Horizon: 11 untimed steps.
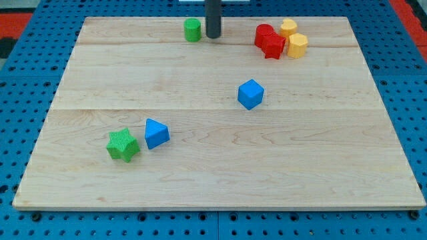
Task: Keep green star in between green circle and blue triangle
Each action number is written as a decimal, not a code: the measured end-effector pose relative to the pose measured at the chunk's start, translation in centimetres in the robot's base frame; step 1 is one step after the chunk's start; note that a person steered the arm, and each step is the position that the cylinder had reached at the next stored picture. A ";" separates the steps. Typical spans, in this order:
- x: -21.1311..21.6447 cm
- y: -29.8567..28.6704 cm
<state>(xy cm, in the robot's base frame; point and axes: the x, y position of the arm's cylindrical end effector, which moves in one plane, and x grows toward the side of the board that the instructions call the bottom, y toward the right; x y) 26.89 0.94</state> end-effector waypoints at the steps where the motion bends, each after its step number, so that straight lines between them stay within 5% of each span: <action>1: 10.3 -1.2; 3: 29.5 -6.8; 4: 34.5 -13.0; 6: 27.2 -20.5; 8: 29.3 -18.4; 11: 18.7 -15.5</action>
